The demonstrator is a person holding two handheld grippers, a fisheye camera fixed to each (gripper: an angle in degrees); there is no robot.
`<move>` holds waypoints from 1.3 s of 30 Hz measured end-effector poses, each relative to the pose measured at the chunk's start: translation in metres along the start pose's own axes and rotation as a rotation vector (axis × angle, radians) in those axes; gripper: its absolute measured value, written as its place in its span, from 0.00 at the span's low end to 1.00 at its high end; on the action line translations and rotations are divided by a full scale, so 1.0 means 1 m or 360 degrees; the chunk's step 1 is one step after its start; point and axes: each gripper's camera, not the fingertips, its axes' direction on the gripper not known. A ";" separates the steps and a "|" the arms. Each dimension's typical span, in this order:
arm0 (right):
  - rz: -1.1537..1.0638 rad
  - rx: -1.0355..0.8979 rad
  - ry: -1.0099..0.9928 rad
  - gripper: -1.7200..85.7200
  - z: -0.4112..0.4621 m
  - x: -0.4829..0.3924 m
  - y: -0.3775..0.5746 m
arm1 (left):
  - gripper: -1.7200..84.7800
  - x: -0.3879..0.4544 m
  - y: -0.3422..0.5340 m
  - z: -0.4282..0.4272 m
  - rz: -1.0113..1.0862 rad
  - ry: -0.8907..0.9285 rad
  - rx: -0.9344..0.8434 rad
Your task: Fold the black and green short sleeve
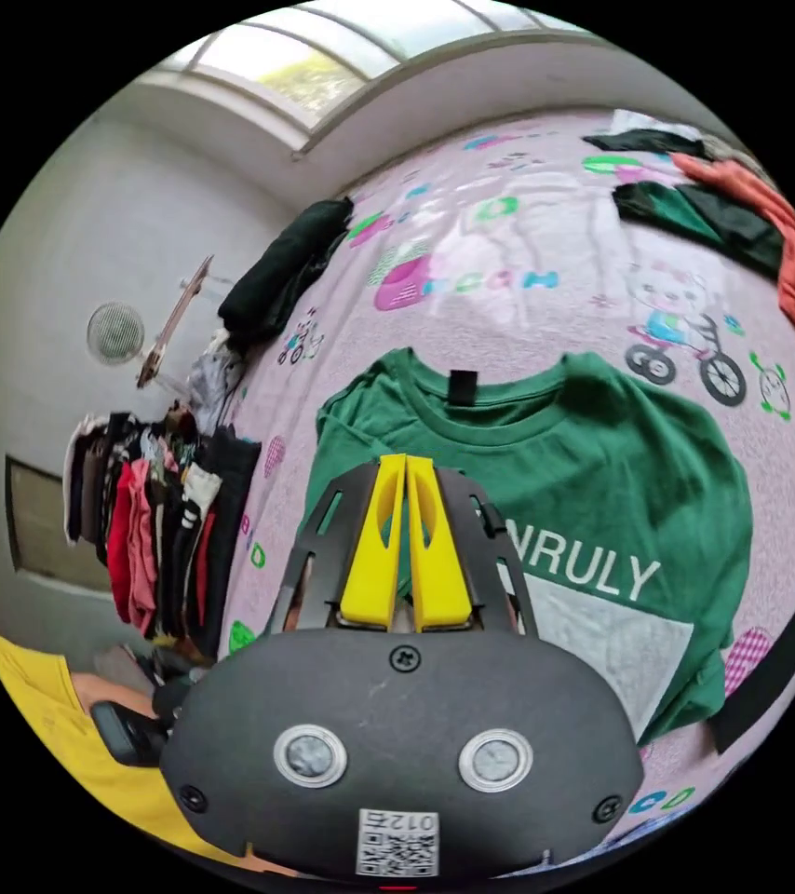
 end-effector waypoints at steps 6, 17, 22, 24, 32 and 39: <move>0.0129 -0.0314 0.0525 0.02 0.035 -0.019 0.022 | 0.02 -0.073 0.056 -0.029 -0.0105 0.0485 -0.0006; -0.0259 -0.0359 0.0157 0.03 -0.004 -0.156 0.159 | 0.05 -0.190 0.284 -0.070 -0.0682 0.0165 -0.0653; -0.0141 -0.0503 -0.0055 0.03 0.024 -0.191 0.223 | 0.07 -0.169 0.331 -0.063 -0.0690 0.0140 -0.0696; -0.0142 -0.0542 -0.0096 0.03 0.030 -0.205 0.241 | 0.07 -0.166 0.343 -0.060 -0.0679 0.0149 -0.0680; -0.0282 -0.0638 -0.0081 0.03 0.028 -0.252 0.278 | 0.06 -0.162 0.383 -0.051 -0.0720 0.0068 -0.0619; -0.0170 -0.0531 0.0032 0.03 0.016 -0.239 0.243 | 0.04 -0.158 0.403 -0.061 -0.0655 0.0004 -0.0588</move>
